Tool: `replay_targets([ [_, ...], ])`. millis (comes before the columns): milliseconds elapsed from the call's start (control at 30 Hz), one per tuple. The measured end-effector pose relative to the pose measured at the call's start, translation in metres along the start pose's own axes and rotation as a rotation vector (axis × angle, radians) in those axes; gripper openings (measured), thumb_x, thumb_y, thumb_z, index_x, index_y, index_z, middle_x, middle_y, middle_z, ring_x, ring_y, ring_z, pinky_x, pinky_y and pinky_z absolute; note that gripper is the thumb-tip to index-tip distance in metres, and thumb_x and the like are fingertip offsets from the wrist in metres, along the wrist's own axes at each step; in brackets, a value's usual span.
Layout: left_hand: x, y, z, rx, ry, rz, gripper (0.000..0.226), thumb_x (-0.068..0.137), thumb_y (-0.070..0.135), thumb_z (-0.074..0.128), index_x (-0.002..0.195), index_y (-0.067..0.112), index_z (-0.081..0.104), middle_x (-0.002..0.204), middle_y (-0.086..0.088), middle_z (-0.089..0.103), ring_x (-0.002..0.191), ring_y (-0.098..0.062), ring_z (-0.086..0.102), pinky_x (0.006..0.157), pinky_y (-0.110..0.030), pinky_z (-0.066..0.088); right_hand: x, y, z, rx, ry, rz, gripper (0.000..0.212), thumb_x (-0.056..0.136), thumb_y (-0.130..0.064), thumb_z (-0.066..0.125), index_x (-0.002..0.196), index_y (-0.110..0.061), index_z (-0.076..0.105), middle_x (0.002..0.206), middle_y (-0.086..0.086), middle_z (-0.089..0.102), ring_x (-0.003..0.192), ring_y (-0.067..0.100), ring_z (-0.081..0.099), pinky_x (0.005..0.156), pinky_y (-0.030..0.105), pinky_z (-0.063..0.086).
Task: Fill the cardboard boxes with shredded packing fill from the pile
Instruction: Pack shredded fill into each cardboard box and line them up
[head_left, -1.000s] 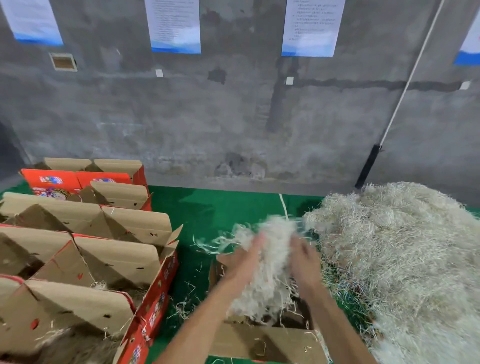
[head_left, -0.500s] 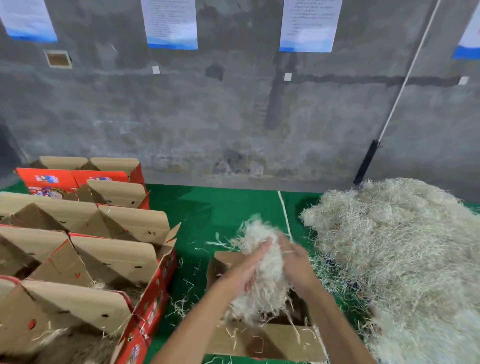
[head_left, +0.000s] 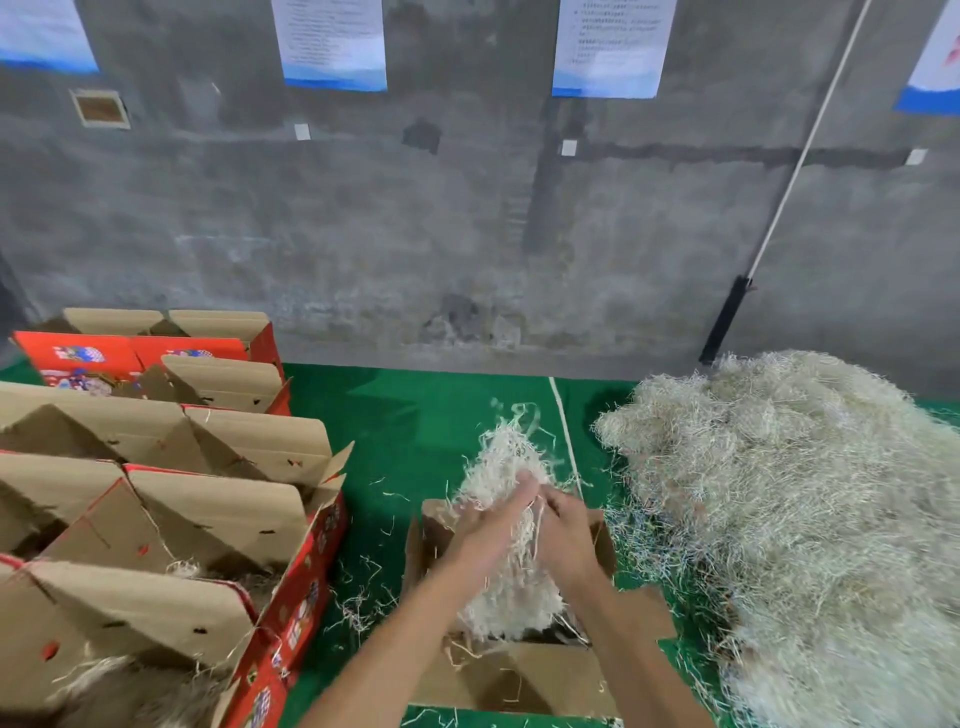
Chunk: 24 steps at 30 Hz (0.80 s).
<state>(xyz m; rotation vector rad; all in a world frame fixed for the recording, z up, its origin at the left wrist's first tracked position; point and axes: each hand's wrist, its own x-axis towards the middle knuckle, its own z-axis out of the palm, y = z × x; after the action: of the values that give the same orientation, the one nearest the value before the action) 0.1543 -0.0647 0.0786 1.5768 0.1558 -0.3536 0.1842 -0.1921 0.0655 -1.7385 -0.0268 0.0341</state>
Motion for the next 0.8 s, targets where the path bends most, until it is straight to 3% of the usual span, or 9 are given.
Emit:
replay_targets([
  [67,0.001,-0.001,-0.004,0.067,0.222,-0.052,0.133,0.049,0.104,0.048,0.157,0.039,0.006,0.164,0.011,0.005,0.152,-0.021,0.007,0.118,-0.05,0.018,-0.002,-0.001,-0.006,0.02,0.022,0.013,0.047,0.09,-0.055,0.059,0.056,-0.023,0.055,0.048,-0.003,0.039,0.04,0.014,0.028,0.036,0.027,0.031],
  [133,-0.004,0.001,-0.03,0.112,0.295,-0.032,0.141,0.052,0.099,0.055,0.159,0.025,0.001,0.166,0.002,0.008,0.151,-0.025,0.015,0.117,-0.046,0.022,0.001,0.0,-0.031,0.102,0.102,0.054,0.05,0.086,-0.055,0.065,0.052,-0.023,0.048,0.046,-0.006,0.034,0.038,0.013,0.023,0.038,0.02,0.035],
  [300,-0.003,0.023,-0.079,-0.054,0.413,0.005,0.123,0.05,0.093,0.065,0.155,0.041,0.024,0.166,0.009,0.003,0.151,-0.026,0.015,0.118,-0.052,0.018,0.01,0.005,-0.075,0.231,0.389,0.138,0.052,0.089,-0.058,0.063,0.099,-0.008,0.065,0.074,-0.006,0.058,0.056,0.011,0.047,0.054,0.022,0.043],
  [367,-0.001,0.024,-0.071,-0.085,0.322,-0.019,0.112,0.054,0.093,0.063,0.15,0.048,0.029,0.165,0.01,0.009,0.15,-0.027,0.017,0.117,-0.057,0.017,0.007,0.007,-0.066,0.169,0.329,0.086,0.065,0.093,-0.067,0.05,0.115,-0.007,0.064,0.074,0.003,0.055,0.06,0.011,0.05,0.053,0.02,0.043],
  [467,0.003,0.022,-0.036,-0.106,0.086,0.028,0.103,0.062,0.099,0.045,0.149,0.047,0.033,0.16,-0.003,0.027,0.146,-0.031,0.027,0.118,-0.054,0.021,-0.003,0.009,-0.023,0.053,0.004,0.087,0.041,0.098,-0.068,0.038,0.118,-0.039,0.058,0.098,-0.005,0.067,0.073,0.005,0.066,0.058,0.018,0.049],
  [600,0.011,0.02,-0.021,0.186,0.136,-0.007,0.116,0.065,0.102,0.023,0.155,0.03,0.025,0.159,-0.004,0.029,0.147,-0.026,0.028,0.12,-0.05,0.02,-0.004,0.025,-0.003,-0.13,-0.061,-0.017,0.03,0.104,-0.019,0.052,0.13,-0.004,0.058,0.093,-0.003,0.072,0.084,0.016,0.073,0.068,0.023,0.058],
  [667,0.008,0.022,-0.043,0.371,0.298,0.038,0.101,0.068,0.098,0.032,0.126,0.019,0.057,0.122,-0.004,0.06,0.111,-0.016,0.061,0.095,-0.035,0.051,-0.001,0.017,-0.023,-0.066,0.033,-0.008,0.052,0.098,-0.046,0.058,0.13,-0.005,0.058,0.067,-0.007,0.064,0.06,0.023,0.065,0.049,0.028,0.053],
  [733,0.002,0.028,-0.069,0.39,0.44,0.13,0.07,0.066,0.094,0.037,0.075,0.026,0.05,0.073,0.003,0.051,0.062,-0.013,0.051,0.06,-0.023,0.041,0.005,0.013,-0.051,0.058,0.204,0.041,0.05,0.094,-0.053,0.059,0.128,-0.016,0.061,0.072,0.001,0.069,0.078,0.039,0.071,0.058,0.03,0.06],
  [800,0.002,0.031,-0.09,0.248,0.586,0.105,0.08,0.071,0.09,0.039,0.092,0.015,0.062,0.087,-0.007,0.055,0.08,-0.018,0.052,0.074,-0.031,0.038,0.011,0.01,-0.076,0.087,0.345,0.009,0.042,0.094,-0.053,0.056,0.123,-0.024,0.062,0.094,0.008,0.073,0.101,0.035,0.07,0.069,0.021,0.059],
])
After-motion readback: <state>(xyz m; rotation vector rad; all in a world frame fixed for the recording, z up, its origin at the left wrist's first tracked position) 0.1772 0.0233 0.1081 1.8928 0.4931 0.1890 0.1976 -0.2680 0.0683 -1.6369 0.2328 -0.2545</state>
